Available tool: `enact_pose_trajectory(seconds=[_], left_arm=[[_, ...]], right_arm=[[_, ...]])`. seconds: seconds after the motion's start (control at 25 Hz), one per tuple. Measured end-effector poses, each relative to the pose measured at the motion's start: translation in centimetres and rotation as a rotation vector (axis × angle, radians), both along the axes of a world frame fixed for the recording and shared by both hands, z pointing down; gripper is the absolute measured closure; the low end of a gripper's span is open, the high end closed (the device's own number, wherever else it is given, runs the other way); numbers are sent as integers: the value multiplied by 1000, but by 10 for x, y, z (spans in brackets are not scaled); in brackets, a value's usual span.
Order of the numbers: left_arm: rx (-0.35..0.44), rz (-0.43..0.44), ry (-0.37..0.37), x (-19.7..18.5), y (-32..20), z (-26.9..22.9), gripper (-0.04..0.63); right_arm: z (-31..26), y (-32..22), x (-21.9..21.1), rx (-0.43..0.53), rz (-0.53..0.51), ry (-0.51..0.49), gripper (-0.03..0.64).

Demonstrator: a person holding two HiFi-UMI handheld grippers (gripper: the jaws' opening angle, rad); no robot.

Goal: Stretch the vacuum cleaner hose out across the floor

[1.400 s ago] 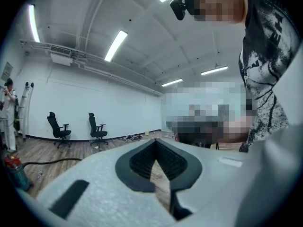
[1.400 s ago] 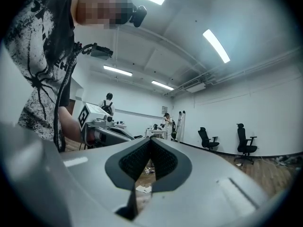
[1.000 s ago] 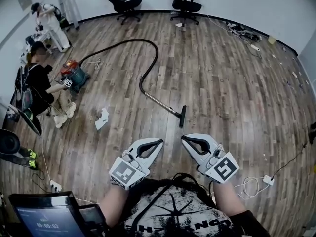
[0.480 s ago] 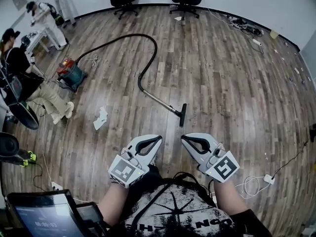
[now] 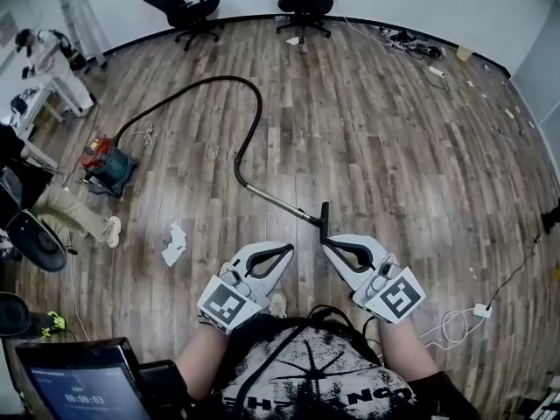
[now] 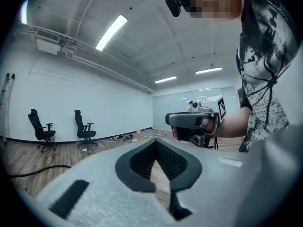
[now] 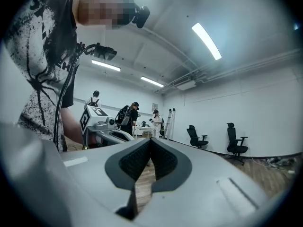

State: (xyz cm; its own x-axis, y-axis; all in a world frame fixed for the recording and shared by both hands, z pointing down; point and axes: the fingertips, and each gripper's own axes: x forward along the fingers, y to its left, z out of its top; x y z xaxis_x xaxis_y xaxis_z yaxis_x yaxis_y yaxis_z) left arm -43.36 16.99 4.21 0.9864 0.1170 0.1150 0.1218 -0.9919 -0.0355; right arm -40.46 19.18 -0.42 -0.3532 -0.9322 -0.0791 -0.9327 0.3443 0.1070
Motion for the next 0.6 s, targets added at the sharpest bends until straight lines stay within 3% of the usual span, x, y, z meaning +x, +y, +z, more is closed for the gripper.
enact_pose_trajectory(seconds=[0.28,0.48,0.6], left_arm=[[31,23,2,-5,-71,6,595],[-37,-3,7,0,-140,21,595],[-57,-11,-3,1,-146,26,595]], right_arm=[[6,-75,-8,-13,5,33,609],[17,-144,3,-48,3,50,609],[17,-153,6,-54,2,43,609]])
